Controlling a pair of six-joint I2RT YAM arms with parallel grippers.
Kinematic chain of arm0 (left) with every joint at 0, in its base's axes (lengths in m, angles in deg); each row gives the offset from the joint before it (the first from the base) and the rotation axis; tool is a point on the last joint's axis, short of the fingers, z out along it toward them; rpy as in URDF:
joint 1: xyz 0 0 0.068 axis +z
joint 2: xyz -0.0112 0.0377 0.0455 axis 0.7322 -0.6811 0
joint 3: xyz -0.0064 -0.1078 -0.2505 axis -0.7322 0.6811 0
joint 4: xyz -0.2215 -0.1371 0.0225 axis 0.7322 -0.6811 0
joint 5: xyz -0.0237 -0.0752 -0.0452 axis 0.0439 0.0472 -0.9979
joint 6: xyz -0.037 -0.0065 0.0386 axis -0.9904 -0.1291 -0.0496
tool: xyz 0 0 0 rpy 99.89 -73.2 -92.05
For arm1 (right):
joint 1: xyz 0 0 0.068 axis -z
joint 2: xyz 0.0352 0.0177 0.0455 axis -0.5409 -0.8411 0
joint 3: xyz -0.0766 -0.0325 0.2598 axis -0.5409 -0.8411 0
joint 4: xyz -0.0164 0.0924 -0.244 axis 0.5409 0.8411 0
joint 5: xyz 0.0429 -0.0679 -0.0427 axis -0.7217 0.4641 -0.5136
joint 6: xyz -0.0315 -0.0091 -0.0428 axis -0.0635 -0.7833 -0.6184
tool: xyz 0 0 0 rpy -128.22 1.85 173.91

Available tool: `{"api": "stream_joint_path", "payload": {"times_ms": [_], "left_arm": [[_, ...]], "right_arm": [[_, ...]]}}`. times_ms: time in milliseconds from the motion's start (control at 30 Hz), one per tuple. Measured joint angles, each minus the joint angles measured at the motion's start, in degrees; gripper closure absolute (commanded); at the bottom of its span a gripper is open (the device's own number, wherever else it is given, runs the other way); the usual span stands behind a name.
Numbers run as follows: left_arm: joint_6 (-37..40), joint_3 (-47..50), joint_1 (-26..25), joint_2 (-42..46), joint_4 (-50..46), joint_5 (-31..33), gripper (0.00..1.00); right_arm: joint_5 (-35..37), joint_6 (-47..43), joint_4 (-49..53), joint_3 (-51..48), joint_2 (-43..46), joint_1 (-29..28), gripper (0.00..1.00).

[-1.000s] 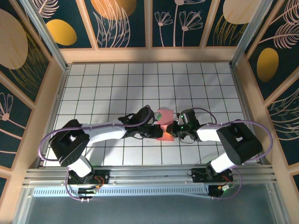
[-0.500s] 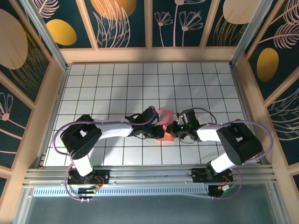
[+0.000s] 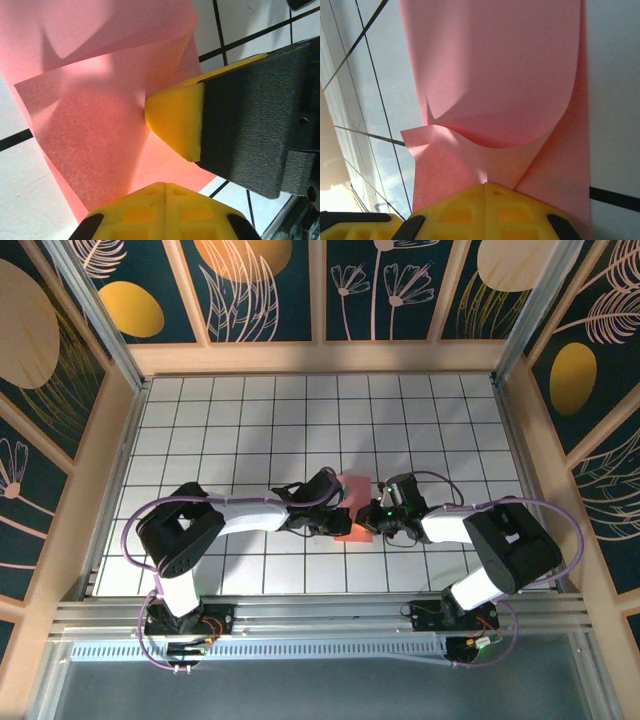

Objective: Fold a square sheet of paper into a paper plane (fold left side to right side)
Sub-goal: Fold the triangle a second time at the center of the table.

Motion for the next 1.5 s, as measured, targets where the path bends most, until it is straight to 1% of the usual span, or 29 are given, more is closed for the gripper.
{"api": "stream_joint_path", "payload": {"times_ms": [1500], "left_arm": [[0.0, 4.1, 0.0, -0.2, 1.6, -0.2, 1.00]], "right_arm": [[0.0, -0.4, 0.2, 0.2, -0.2, 0.0, 1.00]]}}
